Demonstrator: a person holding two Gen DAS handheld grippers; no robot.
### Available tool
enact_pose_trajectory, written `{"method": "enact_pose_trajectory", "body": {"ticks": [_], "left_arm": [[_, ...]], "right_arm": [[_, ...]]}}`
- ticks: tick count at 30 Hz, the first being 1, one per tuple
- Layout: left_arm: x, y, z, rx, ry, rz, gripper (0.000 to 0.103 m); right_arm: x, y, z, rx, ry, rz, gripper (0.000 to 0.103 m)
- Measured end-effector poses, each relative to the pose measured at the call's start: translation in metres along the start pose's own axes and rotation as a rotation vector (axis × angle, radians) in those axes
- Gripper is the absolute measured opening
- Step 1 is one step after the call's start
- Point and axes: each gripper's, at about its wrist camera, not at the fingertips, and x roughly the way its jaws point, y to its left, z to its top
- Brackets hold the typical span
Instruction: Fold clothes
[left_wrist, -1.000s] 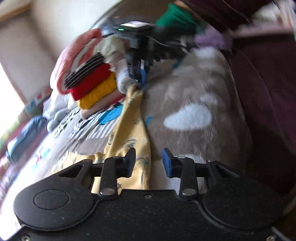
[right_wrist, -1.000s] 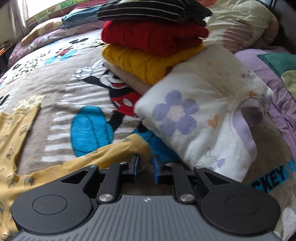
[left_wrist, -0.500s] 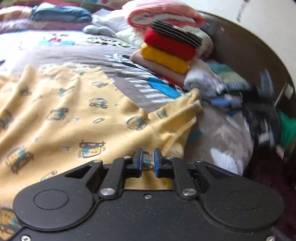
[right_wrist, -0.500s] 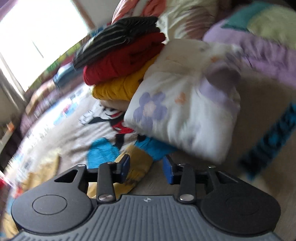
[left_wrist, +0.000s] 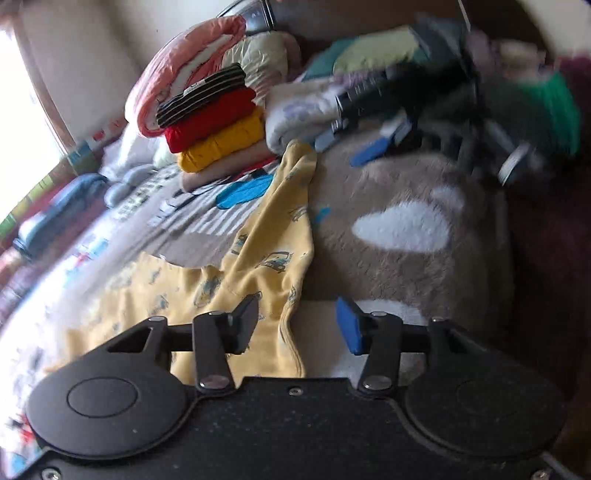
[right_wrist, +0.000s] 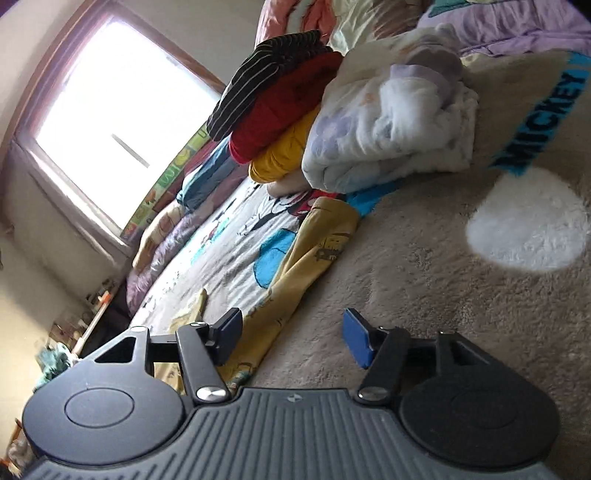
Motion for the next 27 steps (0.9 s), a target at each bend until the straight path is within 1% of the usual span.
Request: {"method": "enact_pose_trajectory", "body": {"ticks": [1,2,3,6,9,11,13,16,17,18,20,22,24,25,27], "left_arm": [[0.008,-0.008,-0.001,0.038,0.022,0.033,0.011],[0.013,-0.012,-0.004,0.059,0.038,0.038,0.006],[0.017,-0.016,-0.008,0.077,0.053,0.039,0.004],[0.017,-0.009,-0.011,0.03,0.049,0.011,0.003],[0.015,0.016,-0.016,-0.137,0.021,-0.072,0.003],[0.013,0.023,-0.02,-0.16,-0.001,-0.106,0.003],[0.013,0.027,-0.02,-0.187,-0.009,-0.132,0.003],[0.007,0.028,-0.019,-0.225,-0.032,-0.175,0.003],[0.005,0.029,-0.019,-0.232,-0.038,-0.185,0.003],[0.004,0.029,-0.02,-0.238,-0.044,-0.195,0.003],[0.005,0.031,-0.02,-0.243,-0.05,-0.205,0.003],[0.006,0.034,-0.02,-0.252,-0.056,-0.217,0.003],[0.007,0.036,-0.021,-0.267,-0.063,-0.227,0.003],[0.006,0.039,-0.022,-0.283,-0.07,-0.237,0.003],[0.003,0.045,-0.024,-0.305,-0.087,-0.253,0.003]], "right_arm": [[0.0,-0.002,0.001,0.012,-0.004,0.008,0.06],[0.001,-0.005,0.002,0.047,-0.013,0.018,0.06],[0.002,-0.009,0.003,0.072,-0.018,0.023,0.06],[0.008,-0.017,0.009,0.124,-0.034,0.027,0.06],[0.02,-0.018,0.022,0.112,-0.053,-0.004,0.059],[0.026,-0.022,0.032,0.119,-0.065,-0.029,0.058],[0.036,-0.027,0.042,0.131,-0.059,-0.042,0.055],[0.048,-0.031,0.05,0.137,-0.049,-0.042,0.052],[0.051,-0.032,0.053,0.141,-0.046,-0.041,0.048],[0.055,-0.034,0.054,0.149,-0.046,-0.048,0.041],[0.06,-0.036,0.055,0.161,-0.047,-0.064,0.033],[0.064,-0.034,0.053,0.151,-0.044,-0.055,0.03],[0.067,-0.033,0.052,0.14,-0.037,-0.052,0.013],[0.065,-0.031,0.052,0.134,-0.045,-0.054,0.013],[0.056,-0.022,0.054,0.105,-0.088,-0.062,0.012]]}}
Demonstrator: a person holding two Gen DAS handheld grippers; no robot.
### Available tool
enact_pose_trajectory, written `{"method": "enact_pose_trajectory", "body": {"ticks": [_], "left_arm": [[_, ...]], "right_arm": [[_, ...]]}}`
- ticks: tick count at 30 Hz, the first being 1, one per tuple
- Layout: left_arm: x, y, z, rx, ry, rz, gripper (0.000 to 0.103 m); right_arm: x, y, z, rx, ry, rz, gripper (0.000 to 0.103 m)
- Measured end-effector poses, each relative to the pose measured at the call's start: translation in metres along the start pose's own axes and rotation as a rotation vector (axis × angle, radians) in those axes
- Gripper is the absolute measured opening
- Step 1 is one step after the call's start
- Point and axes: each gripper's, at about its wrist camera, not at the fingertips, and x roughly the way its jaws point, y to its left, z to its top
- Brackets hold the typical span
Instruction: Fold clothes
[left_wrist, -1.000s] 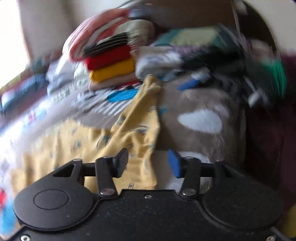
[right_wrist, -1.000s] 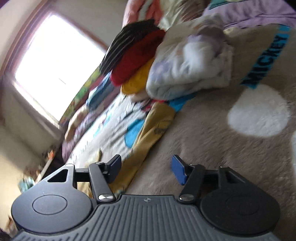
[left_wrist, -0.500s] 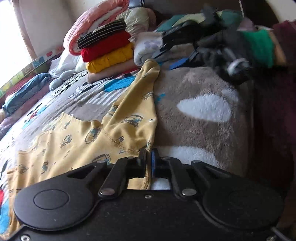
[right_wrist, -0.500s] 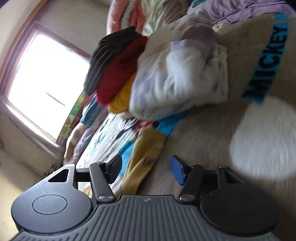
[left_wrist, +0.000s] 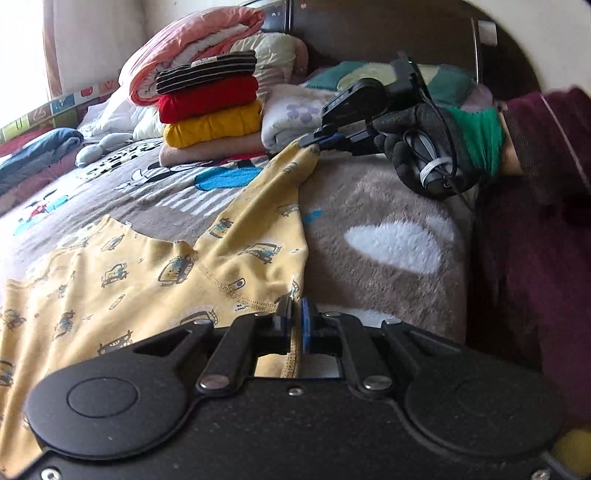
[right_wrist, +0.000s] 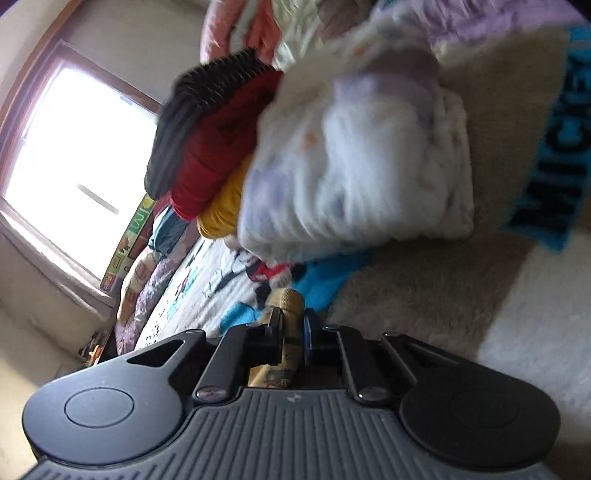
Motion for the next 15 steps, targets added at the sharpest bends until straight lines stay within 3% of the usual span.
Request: {"method": "enact_pose_trajectory", "body": {"ticks": [4,9,15], "left_arm": [[-0.003,0.005,-0.002,-0.02,-0.006,-0.032,0.003],[0.006,-0.004,-0.007,0.049,0.034,-0.05,0.003],[0.001,-0.001,-0.008,0.056,0.021,-0.069,0.003]], "right_arm": [[-0.015,0.018,0.008,-0.083,-0.049,-0.023,0.012],[0.009,0.026,0.012,-0.171,0.041,-0.123,0.012],[0.009,0.046,0.008,-0.295,0.032,-0.115,0.012]]}}
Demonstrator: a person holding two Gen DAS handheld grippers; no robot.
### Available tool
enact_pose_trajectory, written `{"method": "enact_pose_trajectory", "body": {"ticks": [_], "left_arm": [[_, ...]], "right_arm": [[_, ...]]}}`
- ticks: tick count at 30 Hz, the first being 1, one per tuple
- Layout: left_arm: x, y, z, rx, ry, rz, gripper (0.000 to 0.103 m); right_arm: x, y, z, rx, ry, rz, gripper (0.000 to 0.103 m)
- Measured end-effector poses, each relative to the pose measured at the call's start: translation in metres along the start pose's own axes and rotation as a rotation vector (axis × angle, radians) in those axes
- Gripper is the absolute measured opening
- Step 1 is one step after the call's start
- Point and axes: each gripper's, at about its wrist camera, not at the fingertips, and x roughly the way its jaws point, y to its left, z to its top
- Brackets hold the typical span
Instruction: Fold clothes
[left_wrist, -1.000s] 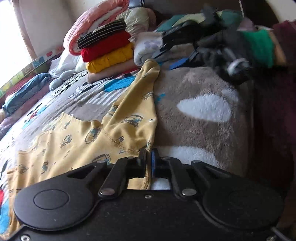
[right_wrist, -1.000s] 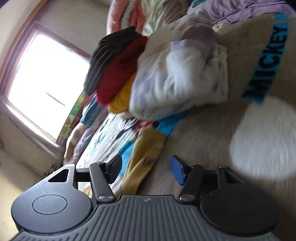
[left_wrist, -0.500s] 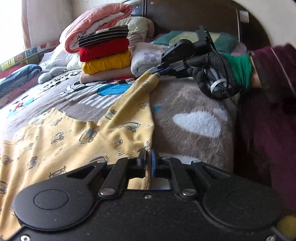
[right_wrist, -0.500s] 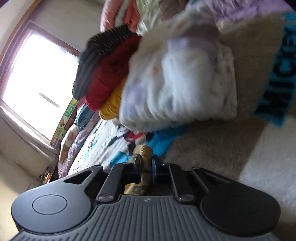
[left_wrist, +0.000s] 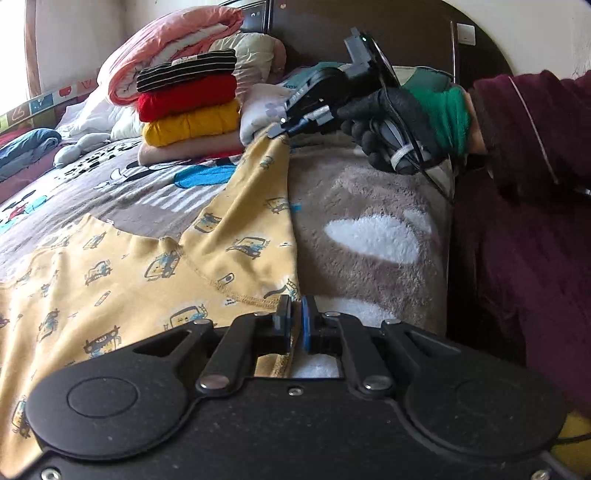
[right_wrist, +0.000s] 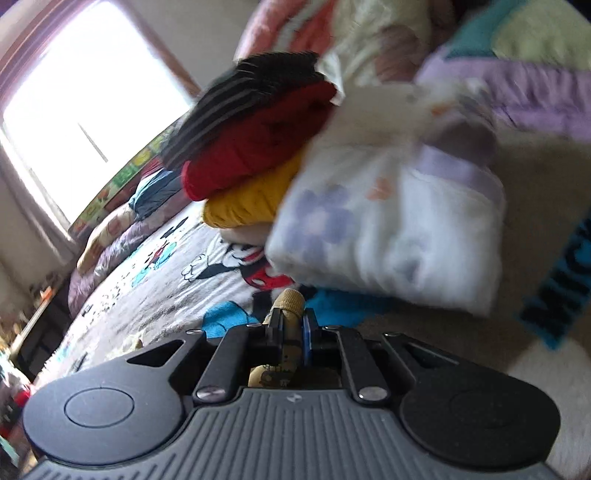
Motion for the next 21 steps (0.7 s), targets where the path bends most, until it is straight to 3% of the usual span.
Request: {"method": "enact_pose_trajectory", "body": {"ticks": [3,7,9,12,14,17,19,21], "left_arm": [[0.005,-0.006,-0.001,0.036,0.019,0.007,0.003],[0.007,-0.007,0.0,0.037,0.022,0.006,0.003],[0.007,-0.006,0.0,0.036,0.022,0.005,0.003],[0.008,-0.006,0.001,0.034,0.021,0.004,0.003],[0.008,-0.006,0.001,0.031,0.022,0.003,0.003],[0.009,-0.007,0.002,0.036,0.023,0.006,0.003],[0.008,-0.006,0.001,0.036,0.022,0.005,0.003],[0.008,-0.005,0.001,0.034,0.021,0.002,0.003]], "right_arm": [[0.005,0.013,0.009,-0.063,-0.003,-0.017,0.012],[0.003,0.028,0.016,-0.163,-0.044,0.058,0.012],[0.021,0.033,0.012,-0.268,0.037,-0.044,0.014],[0.037,0.034,0.008,-0.363,0.126,-0.119,0.023],[0.025,0.042,0.012,-0.399,0.073,-0.141,0.032],[0.016,0.057,0.018,-0.481,0.029,-0.138,0.035],[0.033,0.066,0.019,-0.547,0.089,-0.119,0.036],[0.052,0.075,0.019,-0.607,0.172,-0.101,0.045]]}}
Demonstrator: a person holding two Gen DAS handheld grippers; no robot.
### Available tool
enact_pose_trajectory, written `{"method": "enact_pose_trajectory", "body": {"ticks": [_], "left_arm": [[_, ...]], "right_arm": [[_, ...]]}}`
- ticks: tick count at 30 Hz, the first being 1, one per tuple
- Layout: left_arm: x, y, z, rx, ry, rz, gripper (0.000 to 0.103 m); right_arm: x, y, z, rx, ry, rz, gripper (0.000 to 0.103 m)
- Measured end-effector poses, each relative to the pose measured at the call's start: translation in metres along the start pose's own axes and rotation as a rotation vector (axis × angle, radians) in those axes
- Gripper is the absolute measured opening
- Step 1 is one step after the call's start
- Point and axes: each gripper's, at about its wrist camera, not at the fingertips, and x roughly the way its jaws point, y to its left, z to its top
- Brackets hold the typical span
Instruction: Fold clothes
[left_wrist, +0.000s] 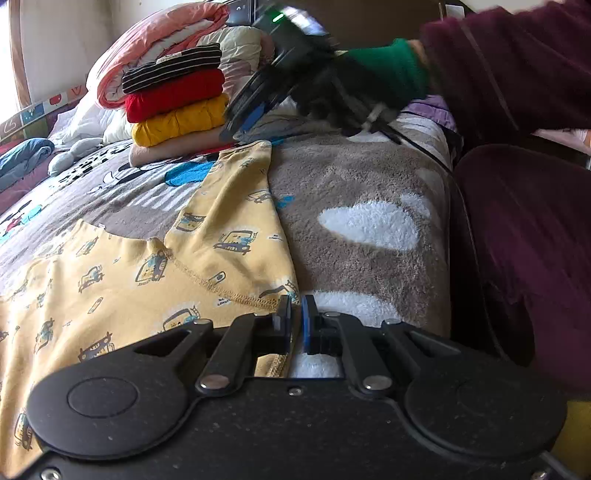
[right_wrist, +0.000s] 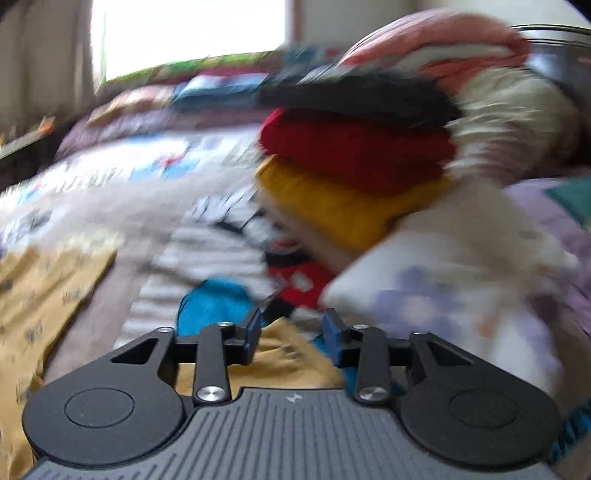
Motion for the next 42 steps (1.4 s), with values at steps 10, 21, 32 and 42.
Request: {"method": "enact_pose_trajectory", "body": {"ticks": [10,21,32,42], "left_arm": [[0.002,0.002,0.0,-0.006,0.005,-0.017,0.003],[0.002,0.004,0.0,-0.02,0.008,-0.019,0.003],[-0.014,-0.002,0.001,-0.03,-0.009,-0.056,0.027],[-0.05,0.001,0.001,-0.086,-0.024,-0.005,0.031]], "right_arm": [[0.05,0.005,0.013,-0.057,0.142,0.056,0.014],[0.053,0.018,0.022,-0.084,0.057,-0.003,0.024],[-0.033,0.008,-0.034,0.151,-0.095,-0.03,0.047],[-0.088,0.076,-0.085,0.027,-0.172,0.082,0.044]]}}
